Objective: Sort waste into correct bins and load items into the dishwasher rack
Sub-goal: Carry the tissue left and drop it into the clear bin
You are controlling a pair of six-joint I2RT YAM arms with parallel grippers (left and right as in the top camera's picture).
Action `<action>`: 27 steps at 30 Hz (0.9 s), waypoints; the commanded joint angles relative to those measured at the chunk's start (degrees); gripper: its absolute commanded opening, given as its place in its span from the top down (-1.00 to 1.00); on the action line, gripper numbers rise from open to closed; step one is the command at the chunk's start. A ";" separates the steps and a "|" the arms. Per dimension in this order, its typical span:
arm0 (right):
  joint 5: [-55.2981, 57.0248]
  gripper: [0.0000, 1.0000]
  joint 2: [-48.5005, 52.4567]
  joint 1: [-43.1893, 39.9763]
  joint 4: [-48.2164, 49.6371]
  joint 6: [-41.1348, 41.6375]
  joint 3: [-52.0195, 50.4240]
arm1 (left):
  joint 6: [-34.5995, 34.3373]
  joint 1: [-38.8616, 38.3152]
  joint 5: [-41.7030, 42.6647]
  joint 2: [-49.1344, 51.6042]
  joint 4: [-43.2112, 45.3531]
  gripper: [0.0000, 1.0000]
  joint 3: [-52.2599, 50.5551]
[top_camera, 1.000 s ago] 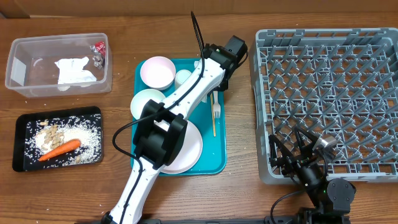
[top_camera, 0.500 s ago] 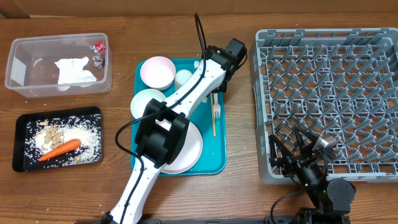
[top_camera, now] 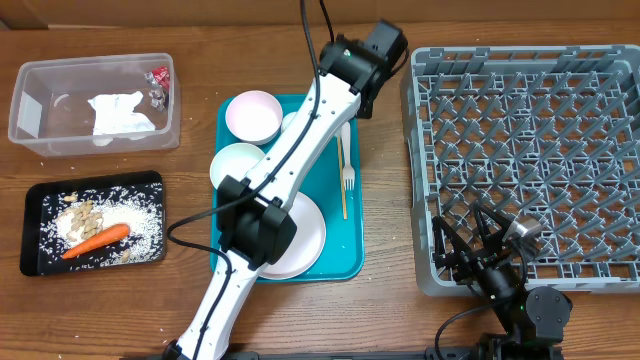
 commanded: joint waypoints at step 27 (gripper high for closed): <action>-0.46 -1.00 -0.46 -0.11 0.13 0.42 -0.59 | -3.91 45.22 13.40 0.52 4.24 0.92 -1.70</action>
